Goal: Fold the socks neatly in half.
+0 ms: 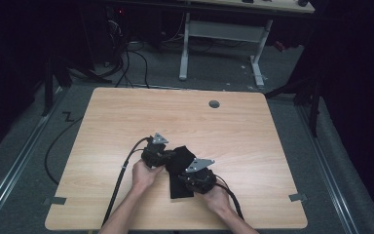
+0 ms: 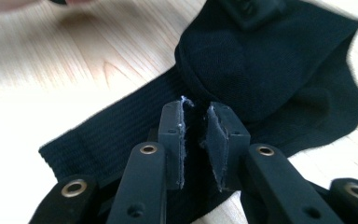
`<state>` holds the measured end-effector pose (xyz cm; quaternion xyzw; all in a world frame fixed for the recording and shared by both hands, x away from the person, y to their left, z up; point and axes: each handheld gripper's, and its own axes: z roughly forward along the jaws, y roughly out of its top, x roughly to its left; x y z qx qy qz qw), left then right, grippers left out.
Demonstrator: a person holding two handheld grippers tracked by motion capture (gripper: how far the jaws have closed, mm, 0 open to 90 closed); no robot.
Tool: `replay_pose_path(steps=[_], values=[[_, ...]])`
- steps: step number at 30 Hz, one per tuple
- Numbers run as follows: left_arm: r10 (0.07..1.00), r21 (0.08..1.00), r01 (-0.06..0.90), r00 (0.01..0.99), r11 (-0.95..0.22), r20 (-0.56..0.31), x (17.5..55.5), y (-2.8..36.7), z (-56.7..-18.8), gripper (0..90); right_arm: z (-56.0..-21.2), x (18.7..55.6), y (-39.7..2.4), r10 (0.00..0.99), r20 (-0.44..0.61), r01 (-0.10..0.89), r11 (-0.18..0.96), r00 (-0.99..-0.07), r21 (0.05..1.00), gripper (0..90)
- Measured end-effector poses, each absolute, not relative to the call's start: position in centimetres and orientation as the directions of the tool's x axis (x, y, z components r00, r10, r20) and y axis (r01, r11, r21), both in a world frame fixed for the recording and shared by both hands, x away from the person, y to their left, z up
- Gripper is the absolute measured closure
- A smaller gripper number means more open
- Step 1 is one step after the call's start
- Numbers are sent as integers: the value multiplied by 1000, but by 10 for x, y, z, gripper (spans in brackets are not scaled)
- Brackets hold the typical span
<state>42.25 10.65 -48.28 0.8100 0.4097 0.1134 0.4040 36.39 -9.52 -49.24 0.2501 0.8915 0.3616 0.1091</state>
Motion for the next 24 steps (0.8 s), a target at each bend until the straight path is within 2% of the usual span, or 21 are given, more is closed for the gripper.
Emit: replay_pose_path(steps=[6,14,21,24], values=[[724,812,481,681,-330,-109,412,108,-463,810,-496,373,-92,551,-11,385,598,-835,703,763],[673,838,412,736,-357,-75,398,108,-453,810,-496,379,-88,568,-17,392,589,-823,707,767],[696,841,434,711,-323,-100,409,118,-458,813,-495,387,-82,585,-11,405,575,-811,711,751],[708,837,451,697,-309,-114,416,124,-463,815,-486,379,-89,572,-5,390,566,-821,726,724]])
